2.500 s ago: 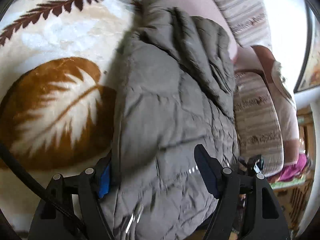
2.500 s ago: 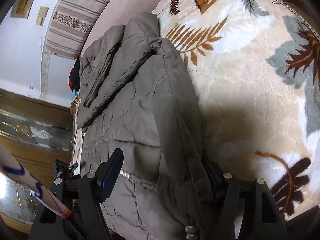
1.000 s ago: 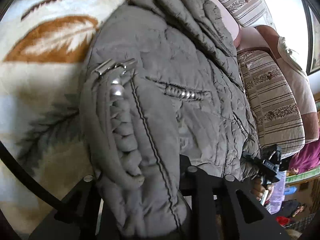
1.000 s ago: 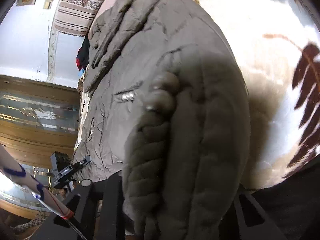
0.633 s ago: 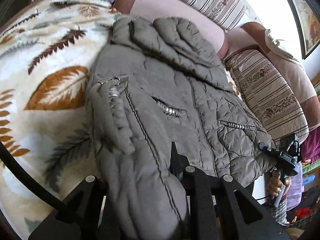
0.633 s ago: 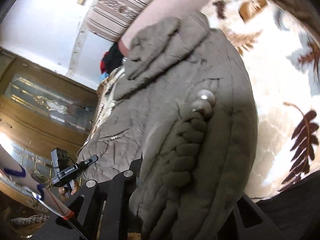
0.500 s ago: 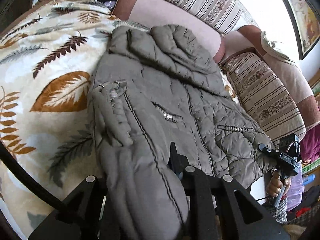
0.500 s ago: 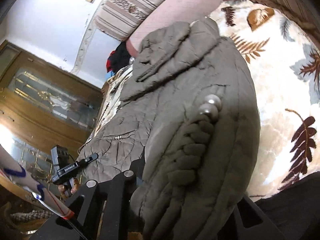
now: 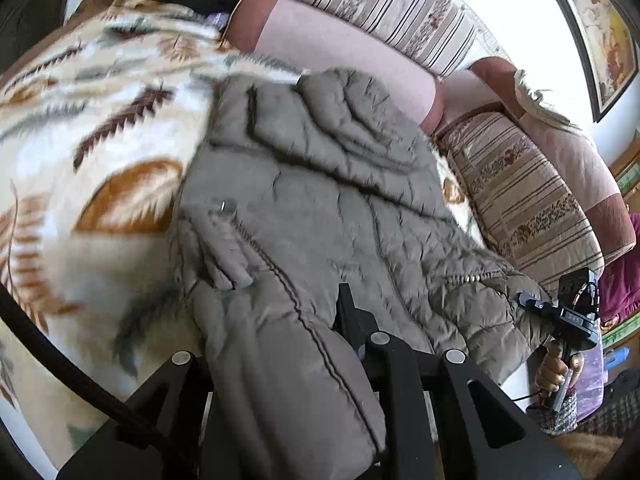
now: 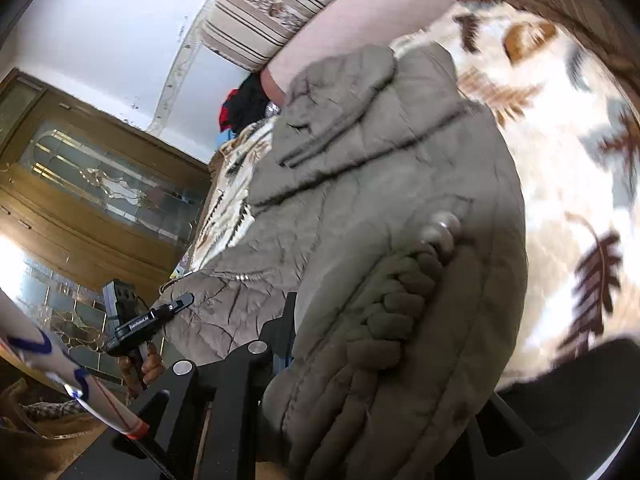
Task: Fold large clothes
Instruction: 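Grasp the jacket hem with both tools and fold it up over the body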
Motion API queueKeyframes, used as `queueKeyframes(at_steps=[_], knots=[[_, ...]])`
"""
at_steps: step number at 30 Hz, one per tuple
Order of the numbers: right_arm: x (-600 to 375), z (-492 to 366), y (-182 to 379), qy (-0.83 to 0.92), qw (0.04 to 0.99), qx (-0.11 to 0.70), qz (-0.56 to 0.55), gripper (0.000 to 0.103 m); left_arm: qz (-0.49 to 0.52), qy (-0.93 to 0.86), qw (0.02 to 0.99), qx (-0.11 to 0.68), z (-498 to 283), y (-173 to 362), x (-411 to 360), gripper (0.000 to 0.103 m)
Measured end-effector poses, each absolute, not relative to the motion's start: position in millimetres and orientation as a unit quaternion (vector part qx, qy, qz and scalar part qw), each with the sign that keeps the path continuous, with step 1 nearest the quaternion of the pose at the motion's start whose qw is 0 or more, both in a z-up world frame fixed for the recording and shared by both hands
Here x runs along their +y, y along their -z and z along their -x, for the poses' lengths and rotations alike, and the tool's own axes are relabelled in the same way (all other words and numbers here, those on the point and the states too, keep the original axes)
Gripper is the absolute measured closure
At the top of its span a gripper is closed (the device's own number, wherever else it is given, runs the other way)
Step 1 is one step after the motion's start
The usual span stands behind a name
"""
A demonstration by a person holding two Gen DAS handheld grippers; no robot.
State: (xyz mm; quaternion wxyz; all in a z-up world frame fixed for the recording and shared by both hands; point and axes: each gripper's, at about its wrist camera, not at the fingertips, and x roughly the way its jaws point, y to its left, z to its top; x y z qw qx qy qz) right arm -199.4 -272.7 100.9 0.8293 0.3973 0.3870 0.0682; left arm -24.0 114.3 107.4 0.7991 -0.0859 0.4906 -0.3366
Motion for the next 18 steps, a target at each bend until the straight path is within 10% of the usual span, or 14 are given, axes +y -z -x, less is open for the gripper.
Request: queueKeyframes(at_steps=[18], knots=[[-362.1, -6.0, -175.1, 0.023, 0.865, 0.351, -0.358, 0.081, 0.068, 0.256, 0.849, 0.457, -188.1, -159.1, 8.2, 0.085]])
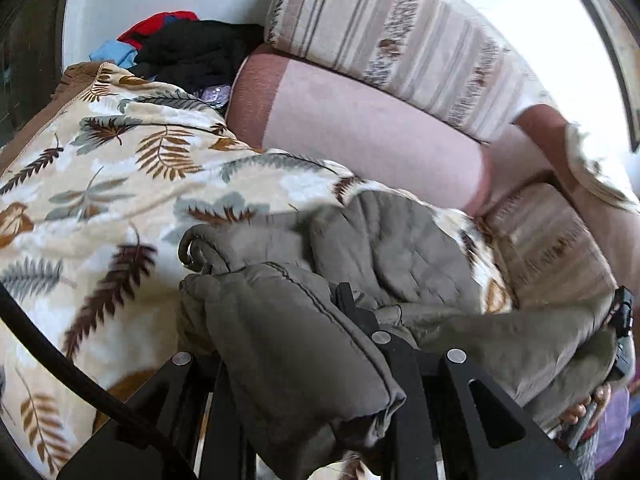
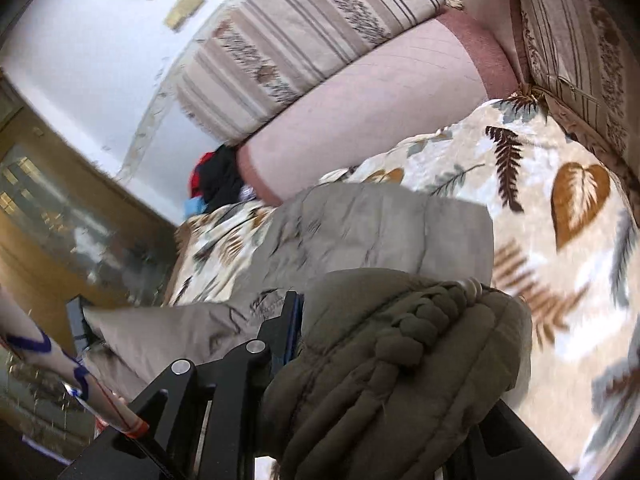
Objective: Fold large clothes
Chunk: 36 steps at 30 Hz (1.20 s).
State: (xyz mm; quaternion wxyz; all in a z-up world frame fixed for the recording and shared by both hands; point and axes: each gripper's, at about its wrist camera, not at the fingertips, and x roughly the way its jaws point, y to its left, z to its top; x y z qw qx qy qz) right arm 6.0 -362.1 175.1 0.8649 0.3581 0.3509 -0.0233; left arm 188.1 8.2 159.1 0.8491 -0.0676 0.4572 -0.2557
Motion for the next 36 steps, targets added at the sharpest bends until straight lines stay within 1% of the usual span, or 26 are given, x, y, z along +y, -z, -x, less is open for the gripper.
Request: queueKeyframes(at_steps=[2, 6, 9, 14, 16, 18, 19, 20, 21, 22, 23, 24, 25, 26, 27, 29, 32, 36], knots=[[-375.3, -34.2, -168.0, 0.044, 0.855, 0.363, -0.367, 0.081, 0.06, 0.233, 0.851, 0.467, -213.8, -148.7, -4.1, 0.085], [-406.3, -83.9, -139.0, 0.098, 0.836, 0.389, -0.375, 0.08, 0.038, 0.186, 0.85, 0.491, -264.5, -115.5, -31.6, 0.084], [-423.9, -113.9, -113.7, 0.118, 0.82, 0.408, -0.383, 0.08, 0.04, 0.175, 0.844, 0.505, -294.7, -88.2, -45.3, 0.083], [-437.4, -142.1, -79.3, 0.135, 0.808, 0.429, -0.38, 0.08, 0.052, 0.165, 0.843, 0.51, -308.3, -58.3, -55.2, 0.081], [-440.5, -143.7, -71.2, 0.136, 0.804, 0.431, -0.387, 0.08, 0.059, 0.169, 0.84, 0.513, -308.9, -57.2, -53.6, 0.08], [-441.2, -141.7, -72.4, 0.135, 0.802, 0.43, -0.391, 0.079, 0.064, 0.181, 0.838, 0.51, -305.4, -67.1, -48.5, 0.078], [-440.8, -138.6, -77.1, 0.133, 0.803, 0.429, -0.392, 0.078, 0.069, 0.187, 0.838, 0.507, -302.9, -73.1, -45.5, 0.075], [-440.0, -134.8, -84.1, 0.129, 0.806, 0.425, -0.392, 0.075, 0.078, 0.199, 0.838, 0.502, -298.1, -82.8, -39.6, 0.072], [-438.1, -131.7, -91.0, 0.123, 0.81, 0.421, -0.39, 0.069, 0.086, 0.209, 0.838, 0.498, -295.0, -90.8, -36.0, 0.069], [-436.0, -126.7, -100.8, 0.112, 0.816, 0.413, -0.388, 0.063, 0.095, 0.218, 0.837, 0.494, -291.2, -98.0, -31.7, 0.065], [-433.5, -122.4, -109.1, 0.103, 0.821, 0.404, -0.389, 0.05, 0.112, 0.235, 0.834, 0.487, -284.9, -107.9, -25.0, 0.053], [-431.3, -118.4, -116.3, 0.098, 0.825, 0.396, -0.39, 0.039, 0.124, 0.244, 0.832, 0.483, -281.9, -113.6, -21.9, 0.046], [-427.8, -112.4, -126.1, 0.097, 0.832, 0.385, -0.388, 0.033, 0.144, 0.253, 0.831, 0.475, -275.3, -122.6, -15.3, 0.035], [-424.9, -107.7, -133.9, 0.102, 0.838, 0.376, -0.383, 0.03, 0.154, 0.258, 0.832, 0.467, -271.0, -128.9, -11.8, 0.027], [-422.1, -102.7, -141.8, 0.106, 0.845, 0.365, -0.376, 0.024, 0.162, 0.266, 0.833, 0.457, -266.0, -136.4, -9.3, 0.025], [-415.2, -94.7, -156.0, 0.116, 0.862, 0.344, -0.353, 0.018, 0.16, 0.277, 0.837, 0.445, -257.4, -148.8, -10.7, 0.024], [-397.0, -94.9, -167.9, 0.136, 0.883, 0.345, -0.287, 0.018, 0.126, 0.294, 0.84, 0.438, -245.9, -157.2, -31.1, 0.024], [-366.7, -109.5, -159.2, 0.129, 0.896, 0.367, -0.212, 0.018, 0.044, 0.308, 0.845, 0.435, -234.1, -143.9, -83.3, 0.024]])
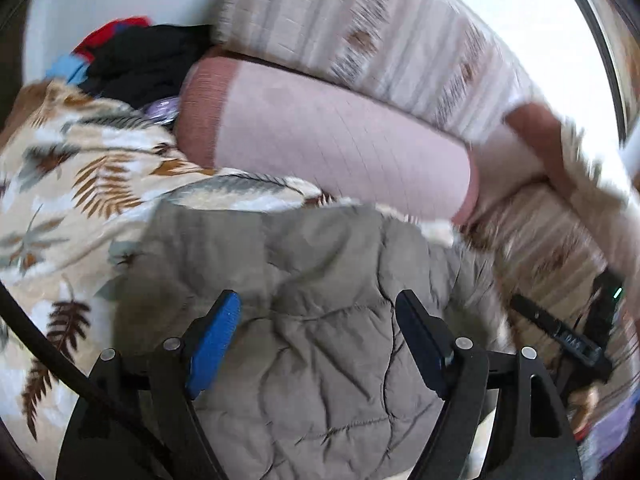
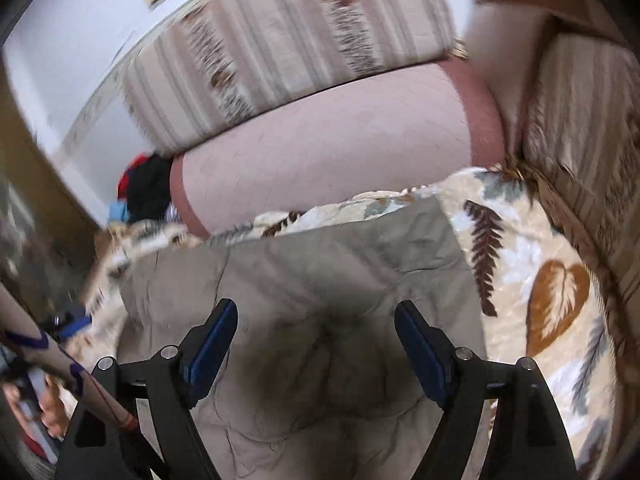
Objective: Fold large clothes
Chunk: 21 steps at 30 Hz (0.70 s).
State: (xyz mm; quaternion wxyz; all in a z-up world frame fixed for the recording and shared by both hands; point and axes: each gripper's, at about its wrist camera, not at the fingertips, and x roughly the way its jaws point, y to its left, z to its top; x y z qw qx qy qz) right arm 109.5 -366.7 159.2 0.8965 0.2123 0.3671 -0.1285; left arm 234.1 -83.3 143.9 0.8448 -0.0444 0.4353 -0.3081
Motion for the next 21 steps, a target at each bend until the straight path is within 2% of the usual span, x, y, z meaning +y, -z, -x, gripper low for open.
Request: queueKeyframes(at_steps=[4, 8, 13, 21], knots=[[-352.2, -139.9, -126.8, 0.129, 0.889, 0.402, -0.177, 0.018, -0.032, 0.29, 0.851, 0.436, -242.1, -114.7, -137.0, 0.024], [-360.6, -169.9, -92.1, 0.154, 0.876, 0.425, -0.166, 0.018, -0.064, 0.262, 0.848, 0.457, -268.9, -80.9, -165.7, 0.024], [-377.2, -195.8, -67.5, 0.17, 0.871, 0.433, -0.158, 0.018, -0.067, 0.249, 0.849, 0.461, -304.1, -59.3, -184.3, 0.021], [-408.9, -235.9, -41.5, 0.186, 0.862, 0.436, -0.18, 0.009, -0.054, 0.247, 0.846, 0.469, -351.7, -39.0, -207.0, 0.014]])
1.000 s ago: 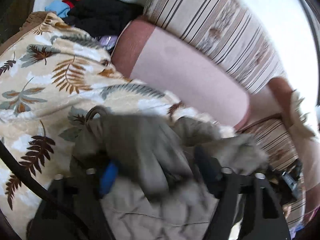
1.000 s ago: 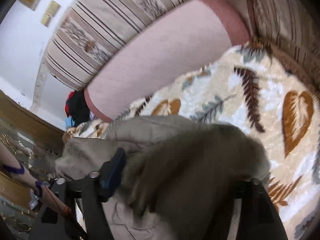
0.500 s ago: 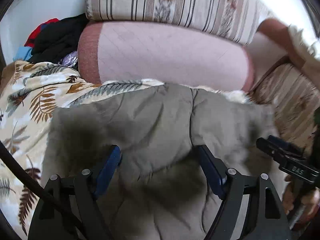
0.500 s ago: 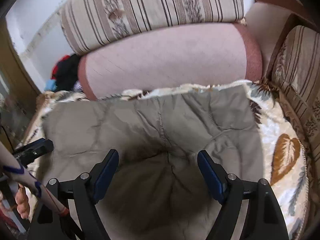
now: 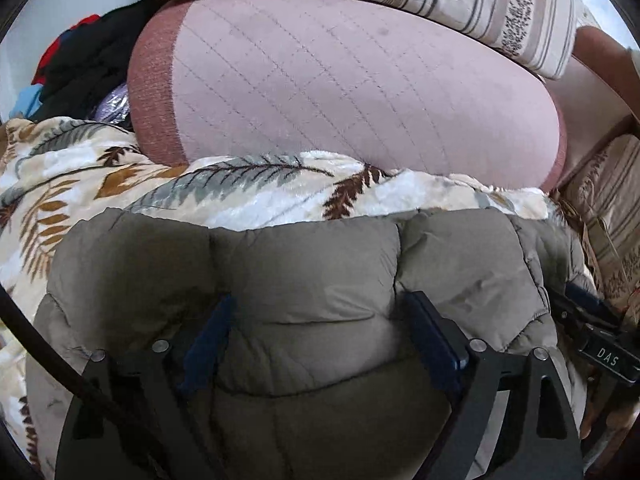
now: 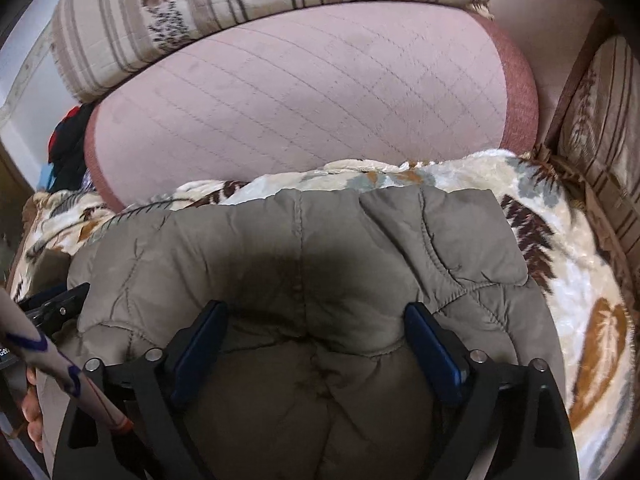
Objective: Fold large clothes
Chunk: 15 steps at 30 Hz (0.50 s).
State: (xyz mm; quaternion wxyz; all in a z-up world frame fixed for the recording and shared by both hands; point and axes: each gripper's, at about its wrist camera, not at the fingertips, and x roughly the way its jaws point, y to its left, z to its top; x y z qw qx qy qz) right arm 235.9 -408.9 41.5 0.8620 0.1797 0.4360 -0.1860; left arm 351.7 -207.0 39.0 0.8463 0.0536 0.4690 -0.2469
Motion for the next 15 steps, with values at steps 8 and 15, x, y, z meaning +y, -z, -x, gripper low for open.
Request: queueKeyframes(at_steps=[8, 15], knots=[[-425.6, -241.1, -25.8, 0.18, 0.856, 0.431, -0.223, 0.006, -0.053, 0.249, 0.849, 0.464, -356.9, -36.1, -212.1, 0.013], [-416.5, -229.5, -51.8, 0.201, 0.854, 0.438, -0.197, 0.006, -0.053, 0.249, 0.856, 0.45, -331.1, -69.7, -187.6, 0.013]])
